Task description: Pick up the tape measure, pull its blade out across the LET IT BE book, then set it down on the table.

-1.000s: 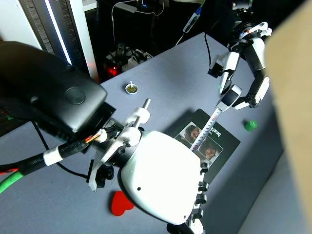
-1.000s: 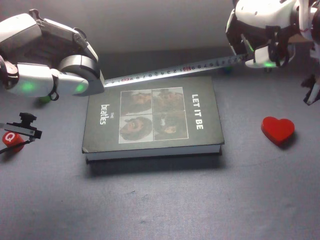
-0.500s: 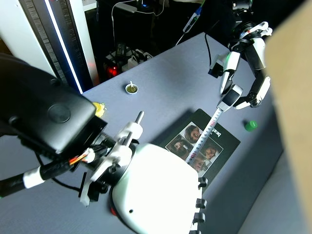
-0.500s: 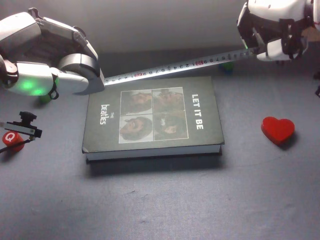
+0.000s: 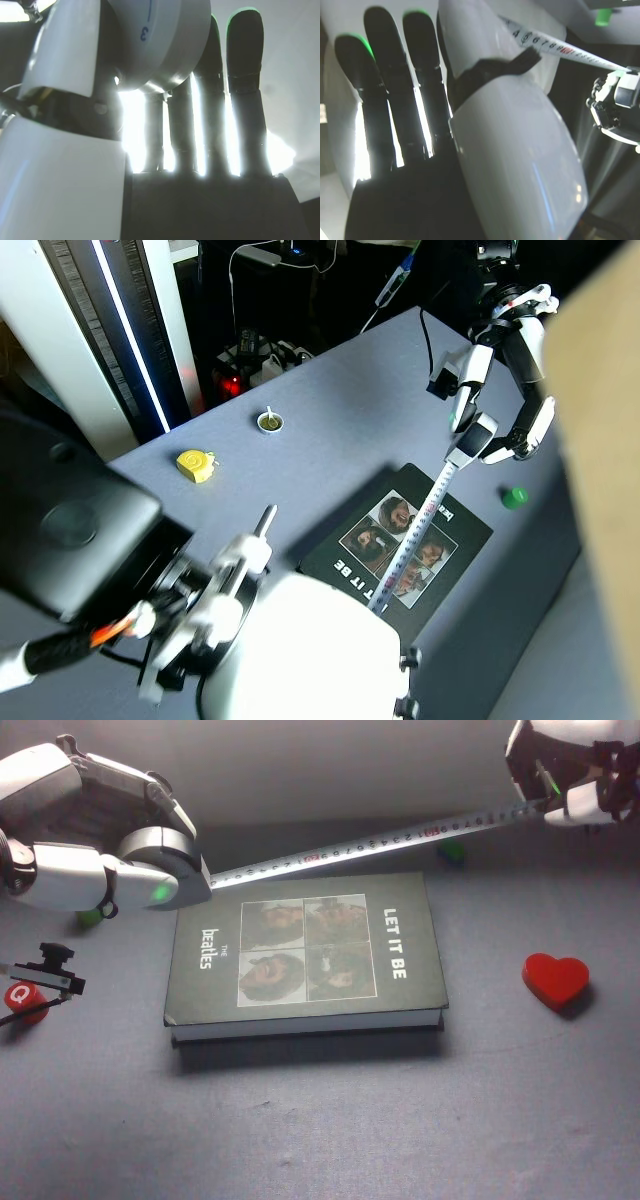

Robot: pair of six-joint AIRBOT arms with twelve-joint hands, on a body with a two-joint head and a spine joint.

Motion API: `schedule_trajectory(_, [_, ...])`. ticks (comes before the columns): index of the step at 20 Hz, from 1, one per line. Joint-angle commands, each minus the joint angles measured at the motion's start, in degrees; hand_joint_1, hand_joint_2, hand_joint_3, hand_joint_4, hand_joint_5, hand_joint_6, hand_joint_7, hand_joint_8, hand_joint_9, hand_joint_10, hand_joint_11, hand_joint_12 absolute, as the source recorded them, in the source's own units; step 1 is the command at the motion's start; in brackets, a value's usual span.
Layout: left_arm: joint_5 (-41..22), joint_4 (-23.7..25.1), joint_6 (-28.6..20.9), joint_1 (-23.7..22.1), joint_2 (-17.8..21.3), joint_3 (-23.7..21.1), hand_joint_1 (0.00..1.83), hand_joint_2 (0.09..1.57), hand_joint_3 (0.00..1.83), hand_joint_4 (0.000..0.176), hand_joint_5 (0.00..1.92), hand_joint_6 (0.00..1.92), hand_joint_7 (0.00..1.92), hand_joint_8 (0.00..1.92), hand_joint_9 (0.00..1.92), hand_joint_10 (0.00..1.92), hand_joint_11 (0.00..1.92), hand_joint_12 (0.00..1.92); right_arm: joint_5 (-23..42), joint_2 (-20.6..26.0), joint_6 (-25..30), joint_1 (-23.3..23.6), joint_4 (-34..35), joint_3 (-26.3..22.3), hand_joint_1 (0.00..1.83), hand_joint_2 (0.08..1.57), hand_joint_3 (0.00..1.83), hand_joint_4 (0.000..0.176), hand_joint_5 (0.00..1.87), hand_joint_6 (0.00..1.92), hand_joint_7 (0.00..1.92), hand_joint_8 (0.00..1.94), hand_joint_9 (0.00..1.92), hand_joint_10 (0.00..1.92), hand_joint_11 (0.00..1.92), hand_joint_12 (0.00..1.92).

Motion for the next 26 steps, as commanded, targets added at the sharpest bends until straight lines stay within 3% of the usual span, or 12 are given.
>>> schedule_trajectory(1, [-6.2,-1.2,-0.1,-0.4,0.4,0.7,1.38,1.09,0.00,0.000,0.94,0.91,1.09,0.79,0.92,1.25,0.83,1.22,2.9,1.2,-1.9,0.5,-3.3,1.1,1.19,1.15,0.00,0.019,0.88,1.10,0.95,1.11,0.88,0.78,0.62,1.35])
schedule_trajectory(14, [-6.2,-1.2,0.0,-0.4,0.4,0.6,1.38,1.10,0.00,0.000,0.91,0.95,1.09,0.82,0.91,1.27,0.83,1.23,0.8,1.9,-2.3,0.5,-3.3,3.7,1.19,1.16,0.00,0.014,0.87,1.10,0.95,1.10,0.88,0.78,0.62,1.36])
schedule_trajectory(22, [-6.2,-1.2,0.0,-0.2,0.4,0.6,1.38,1.11,0.00,0.000,0.87,1.00,1.05,0.85,0.90,1.29,0.81,1.23,0.7,2.0,-2.0,0.8,-3.3,2.6,1.19,1.15,0.00,0.029,0.90,1.10,0.93,1.10,0.88,0.78,0.65,1.37])
schedule_trajectory(24, [-6.2,-1.2,0.0,-0.1,0.4,0.5,1.38,1.10,0.00,0.000,0.90,0.96,1.11,0.77,0.95,1.25,0.80,1.23,0.6,2.0,-2.0,0.7,-3.3,2.6,1.19,1.16,0.00,0.019,0.87,1.11,0.94,1.11,0.88,0.79,0.65,1.37])
schedule_trajectory(26, [-6.2,-1.2,0.0,0.0,0.4,0.5,1.38,1.10,0.00,0.000,0.90,0.95,1.11,0.77,0.95,1.25,0.80,1.23,0.5,2.0,-1.9,0.7,-3.3,2.6,1.18,1.17,0.00,0.032,0.88,1.13,0.89,1.15,0.84,0.79,0.62,1.37])
